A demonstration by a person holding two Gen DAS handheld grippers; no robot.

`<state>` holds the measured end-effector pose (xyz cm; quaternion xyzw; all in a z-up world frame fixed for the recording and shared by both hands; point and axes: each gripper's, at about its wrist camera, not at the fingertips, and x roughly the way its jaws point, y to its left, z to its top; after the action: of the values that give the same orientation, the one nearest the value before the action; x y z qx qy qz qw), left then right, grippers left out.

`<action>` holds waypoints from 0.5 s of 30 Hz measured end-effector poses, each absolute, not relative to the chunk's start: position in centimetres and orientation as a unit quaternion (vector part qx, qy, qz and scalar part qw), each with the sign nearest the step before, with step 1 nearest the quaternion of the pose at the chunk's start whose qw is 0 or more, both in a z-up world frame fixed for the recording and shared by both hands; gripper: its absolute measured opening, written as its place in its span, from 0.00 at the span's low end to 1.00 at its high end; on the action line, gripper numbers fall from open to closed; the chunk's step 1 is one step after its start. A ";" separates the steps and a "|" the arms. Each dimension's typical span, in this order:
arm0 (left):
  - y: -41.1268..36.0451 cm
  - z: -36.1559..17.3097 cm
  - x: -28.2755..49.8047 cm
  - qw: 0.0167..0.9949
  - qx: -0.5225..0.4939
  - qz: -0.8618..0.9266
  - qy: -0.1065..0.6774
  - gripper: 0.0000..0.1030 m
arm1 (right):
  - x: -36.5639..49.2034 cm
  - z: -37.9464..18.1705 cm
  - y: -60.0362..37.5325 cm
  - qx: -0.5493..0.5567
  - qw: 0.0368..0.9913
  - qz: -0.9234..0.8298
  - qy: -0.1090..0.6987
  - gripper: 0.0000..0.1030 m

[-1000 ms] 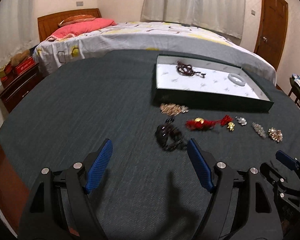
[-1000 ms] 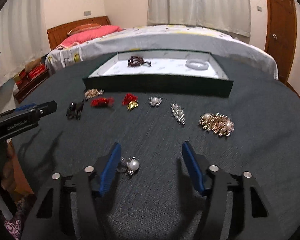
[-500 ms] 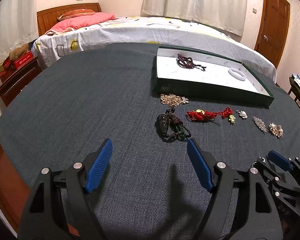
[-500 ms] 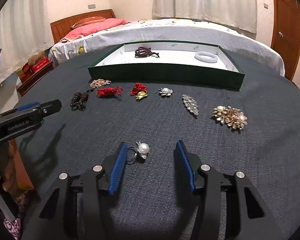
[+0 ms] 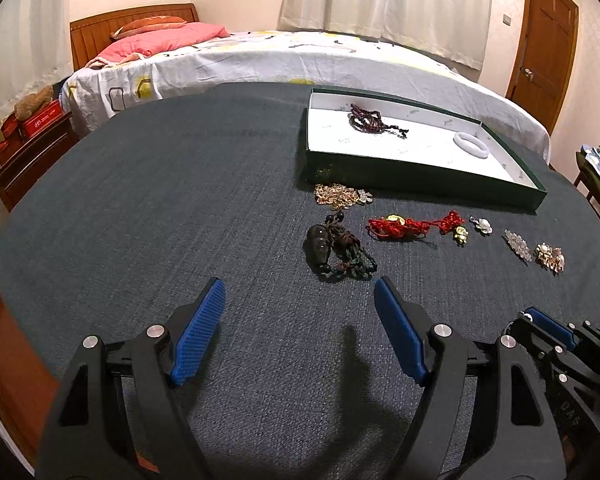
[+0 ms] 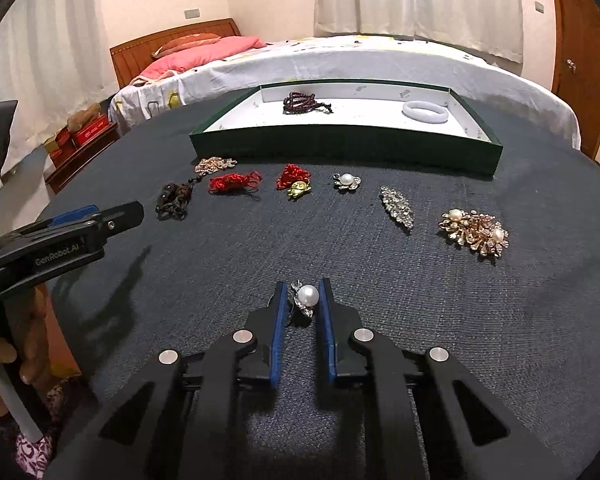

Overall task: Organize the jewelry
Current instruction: 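Grasp the pearl ring with the right gripper while the left gripper grasps the black pendant necklace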

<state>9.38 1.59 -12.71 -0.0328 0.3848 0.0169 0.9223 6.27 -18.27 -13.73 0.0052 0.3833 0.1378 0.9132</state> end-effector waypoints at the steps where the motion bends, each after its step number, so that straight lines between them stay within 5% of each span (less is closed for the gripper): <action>1: 1.5 -12.7 9.5 0.921 -0.036 0.015 0.387 0.73 | 6.2 -13.7 -18.3 0.006 0.914 0.137 0.383 0.16; 15: 1.1 -13.9 13.2 0.910 -0.054 0.005 0.411 0.69 | 6.5 -13.1 -20.0 0.013 0.920 0.116 0.375 0.15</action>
<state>13.20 1.07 -13.87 -0.0538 0.4106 0.0047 0.9102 6.55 -19.97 -13.13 0.0127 0.3749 0.1156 0.9197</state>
